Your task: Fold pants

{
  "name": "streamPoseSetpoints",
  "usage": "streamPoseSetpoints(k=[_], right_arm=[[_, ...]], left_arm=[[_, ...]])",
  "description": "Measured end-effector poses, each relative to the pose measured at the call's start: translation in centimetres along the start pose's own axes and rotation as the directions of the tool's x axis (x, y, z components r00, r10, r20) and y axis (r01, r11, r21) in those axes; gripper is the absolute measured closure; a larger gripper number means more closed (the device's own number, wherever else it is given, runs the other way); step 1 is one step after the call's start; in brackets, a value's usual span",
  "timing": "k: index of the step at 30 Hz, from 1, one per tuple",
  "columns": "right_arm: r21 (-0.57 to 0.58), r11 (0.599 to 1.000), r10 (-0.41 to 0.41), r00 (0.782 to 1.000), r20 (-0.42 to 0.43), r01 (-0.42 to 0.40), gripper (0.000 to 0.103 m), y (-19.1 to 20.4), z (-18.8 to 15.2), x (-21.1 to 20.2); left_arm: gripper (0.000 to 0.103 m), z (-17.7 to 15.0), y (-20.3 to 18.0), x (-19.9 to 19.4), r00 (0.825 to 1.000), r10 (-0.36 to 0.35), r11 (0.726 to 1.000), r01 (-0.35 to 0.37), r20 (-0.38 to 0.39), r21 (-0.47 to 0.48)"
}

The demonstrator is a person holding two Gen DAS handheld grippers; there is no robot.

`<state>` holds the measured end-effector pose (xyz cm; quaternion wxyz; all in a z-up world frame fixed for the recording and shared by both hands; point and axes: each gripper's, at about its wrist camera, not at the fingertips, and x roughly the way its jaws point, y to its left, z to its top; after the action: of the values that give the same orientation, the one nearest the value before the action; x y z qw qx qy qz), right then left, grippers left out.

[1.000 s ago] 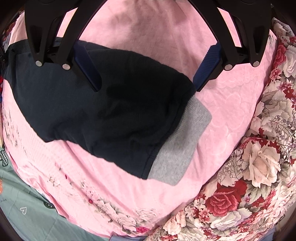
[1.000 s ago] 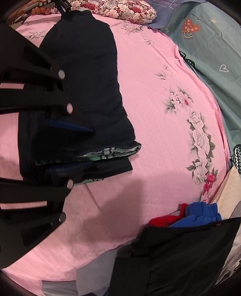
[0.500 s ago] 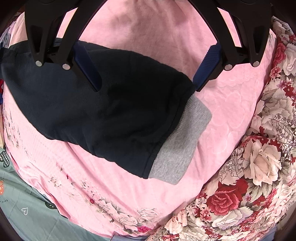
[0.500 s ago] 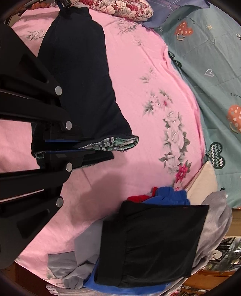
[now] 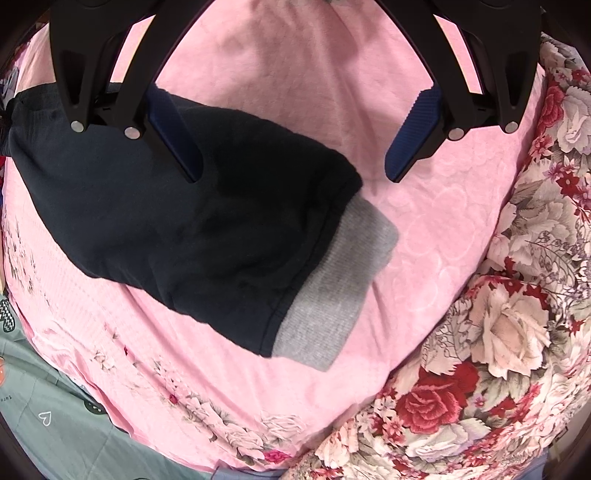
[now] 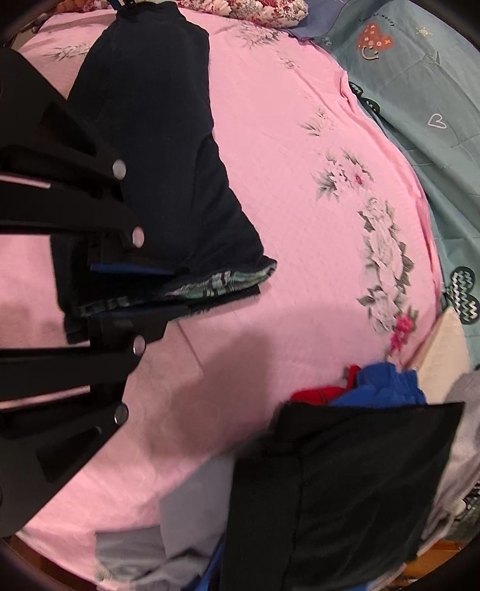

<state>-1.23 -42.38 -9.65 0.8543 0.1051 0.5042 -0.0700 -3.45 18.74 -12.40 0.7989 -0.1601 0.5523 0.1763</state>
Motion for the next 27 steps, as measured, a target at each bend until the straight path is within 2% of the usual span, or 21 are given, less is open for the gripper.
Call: streamPoseSetpoints(k=[2,3,6,11,14,17,21,25,27], right_arm=[[-0.031,0.999,-0.021,0.998,0.053,0.023,0.067,0.7,-0.2,-1.4],[-0.049,0.998,-0.021,0.997,0.073,0.025,0.066,1.3,-0.5,-2.2],[-0.1,0.994,0.051,0.996,0.077,-0.043,0.066,3.3,-1.2,-3.3],[-0.197,0.955,0.228,0.974,0.004,-0.222,0.066,7.8,-2.1,-3.2],[-0.235,0.934,0.269,0.962,-0.039,-0.271,0.066,10.6,-2.6,-2.4],[-0.27,0.902,0.325,0.941,-0.088,-0.337,0.066,13.4,-3.4,-1.6],[-0.345,0.876,0.316,0.942,-0.115,-0.336,0.066,16.4,-4.4,-0.9],[-0.344,0.87,0.328,0.935,-0.131,-0.354,0.066,17.1,-4.7,-0.6],[-0.34,0.872,0.328,0.936,-0.13,-0.353,0.066,17.0,-4.7,-0.5]], left_arm=[[0.003,0.0,0.1,-0.2,1.0,-0.003,1.0,0.003,0.003,-0.003],[0.003,0.0,0.1,-0.2,1.0,-0.005,1.0,0.005,0.001,-0.004],[0.003,-0.3,0.0,-0.5,1.0,-0.017,1.0,0.017,-0.004,0.004],[0.003,-0.8,0.5,-0.8,0.998,-0.055,0.998,0.054,-0.016,-0.025],[0.003,-1.3,1.6,-0.8,0.993,-0.108,0.992,0.105,-0.046,-0.066],[0.003,-1.6,2.9,-0.6,0.985,-0.157,0.982,0.148,-0.073,-0.116],[0.003,-1.5,3.6,-1.4,0.985,-0.165,0.979,0.158,-0.043,-0.132],[0.006,-1.2,3.4,-1.4,0.978,-0.2,0.973,0.192,-0.058,-0.127],[0.013,-1.3,3.3,-1.3,0.973,-0.221,0.969,0.211,-0.072,-0.132]])
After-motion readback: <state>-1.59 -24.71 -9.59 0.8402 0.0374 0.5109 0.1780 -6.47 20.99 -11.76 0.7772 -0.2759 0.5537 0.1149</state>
